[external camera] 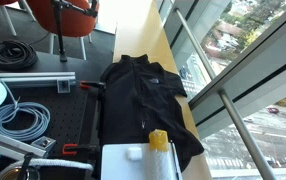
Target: Zip up the black jumper
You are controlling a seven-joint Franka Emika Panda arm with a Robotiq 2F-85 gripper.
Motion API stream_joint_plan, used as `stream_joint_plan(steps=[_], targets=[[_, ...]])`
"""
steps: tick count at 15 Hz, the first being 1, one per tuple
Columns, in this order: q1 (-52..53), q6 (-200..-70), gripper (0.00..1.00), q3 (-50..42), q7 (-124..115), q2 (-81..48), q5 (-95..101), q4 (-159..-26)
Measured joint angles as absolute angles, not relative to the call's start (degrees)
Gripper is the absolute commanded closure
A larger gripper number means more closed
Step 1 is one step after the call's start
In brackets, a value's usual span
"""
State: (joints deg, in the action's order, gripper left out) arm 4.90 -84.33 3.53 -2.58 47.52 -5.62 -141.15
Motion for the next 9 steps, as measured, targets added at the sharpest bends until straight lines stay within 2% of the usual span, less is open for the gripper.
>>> stream_joint_plan(steps=[4, 9], targets=[[4.6, -85.8, 0.00, 3.5, -2.3, 47.5, -5.2, -141.8], [3.4, -103.8, 0.00, 3.3, -0.2, 45.5, -3.1, -148.6]])
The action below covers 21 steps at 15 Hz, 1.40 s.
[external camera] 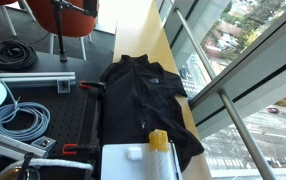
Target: Zip up the black jumper
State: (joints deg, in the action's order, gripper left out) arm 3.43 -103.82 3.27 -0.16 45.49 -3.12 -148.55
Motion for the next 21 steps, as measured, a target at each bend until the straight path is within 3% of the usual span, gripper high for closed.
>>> stream_joint_plan(steps=[5, 12, 21], targets=[[3.3, -127.2, 0.00, 3.2, 0.5, 36.5, -3.1, -154.1], [3.9, -150.9, 0.00, 3.2, 1.4, 13.4, -3.2, -152.2], [3.4, -160.0, 0.00, 2.8, 2.3, -11.5, -1.5, -142.0]])
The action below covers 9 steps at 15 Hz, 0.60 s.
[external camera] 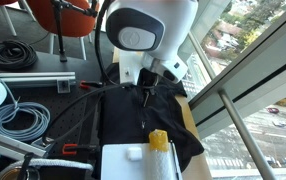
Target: Zip up the black jumper
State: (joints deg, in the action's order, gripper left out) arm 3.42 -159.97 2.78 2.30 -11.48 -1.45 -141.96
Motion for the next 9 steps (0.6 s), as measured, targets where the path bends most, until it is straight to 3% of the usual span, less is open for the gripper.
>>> stream_joint_plan(steps=[9], targets=[[3.9, -161.0, 0.00, -0.5, -0.2, -26.2, 3.5, -130.5]])
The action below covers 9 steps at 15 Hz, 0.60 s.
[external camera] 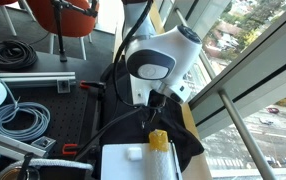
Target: Zip up the black jumper
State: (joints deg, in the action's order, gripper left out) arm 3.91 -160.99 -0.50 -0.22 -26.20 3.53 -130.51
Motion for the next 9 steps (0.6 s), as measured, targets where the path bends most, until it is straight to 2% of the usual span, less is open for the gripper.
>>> stream_joint_plan(steps=[9], targets=[[5.5, -161.0, 0.00, -2.6, -1.3, -31.5, 4.2, -127.7]])
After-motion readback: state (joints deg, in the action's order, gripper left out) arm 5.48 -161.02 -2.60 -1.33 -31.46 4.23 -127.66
